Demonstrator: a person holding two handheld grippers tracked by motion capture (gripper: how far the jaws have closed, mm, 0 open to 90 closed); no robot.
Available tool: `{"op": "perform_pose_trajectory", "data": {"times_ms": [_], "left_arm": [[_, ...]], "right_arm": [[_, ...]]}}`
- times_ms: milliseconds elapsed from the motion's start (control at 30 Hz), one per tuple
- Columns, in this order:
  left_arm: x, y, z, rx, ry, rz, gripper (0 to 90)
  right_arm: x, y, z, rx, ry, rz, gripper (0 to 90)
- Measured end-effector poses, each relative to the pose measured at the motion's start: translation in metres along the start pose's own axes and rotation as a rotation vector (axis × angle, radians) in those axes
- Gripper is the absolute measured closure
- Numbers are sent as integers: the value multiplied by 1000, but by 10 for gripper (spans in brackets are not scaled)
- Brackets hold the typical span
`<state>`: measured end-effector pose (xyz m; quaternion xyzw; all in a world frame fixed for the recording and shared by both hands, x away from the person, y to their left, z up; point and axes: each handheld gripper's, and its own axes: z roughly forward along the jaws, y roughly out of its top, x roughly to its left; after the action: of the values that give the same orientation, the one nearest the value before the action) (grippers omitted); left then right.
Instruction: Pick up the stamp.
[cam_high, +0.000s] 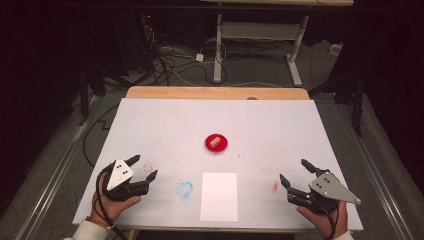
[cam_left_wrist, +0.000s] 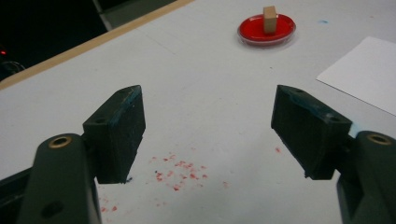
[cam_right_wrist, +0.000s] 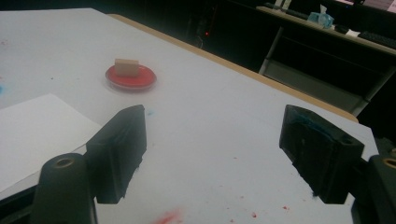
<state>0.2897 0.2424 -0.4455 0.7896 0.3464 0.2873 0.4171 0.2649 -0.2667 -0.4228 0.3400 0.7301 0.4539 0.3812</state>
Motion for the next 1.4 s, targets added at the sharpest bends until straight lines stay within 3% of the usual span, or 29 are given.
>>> {"op": "perform_pose_trajectory", "data": {"times_ms": [333, 600, 800, 1033, 1233, 1267, 1400], "left_arm": [[3, -1, 2, 10, -5, -17, 246], [2, -1, -2, 0, -4, -1, 246], [3, 1, 3, 31, -8, 12, 237], [2, 13, 6, 59, -51, 34, 224], [2, 23, 12, 79, -60, 45, 213], [2, 25, 12, 73, -57, 63, 213], [3, 33, 12, 82, -72, 48, 216]], "right_arm": [[-6, 1, 1, -5, -12, 7, 235], [-6, 3, 4, -11, -13, -2, 235], [-5, 2, 9, -5, 5, -13, 234], [-4, 4, 9, -15, 12, -20, 231], [-1, 5, 1, -30, 9, -34, 232], [-2, 5, 0, -26, 11, -31, 232], [-1, 4, -1, -24, 11, -30, 232]]}}
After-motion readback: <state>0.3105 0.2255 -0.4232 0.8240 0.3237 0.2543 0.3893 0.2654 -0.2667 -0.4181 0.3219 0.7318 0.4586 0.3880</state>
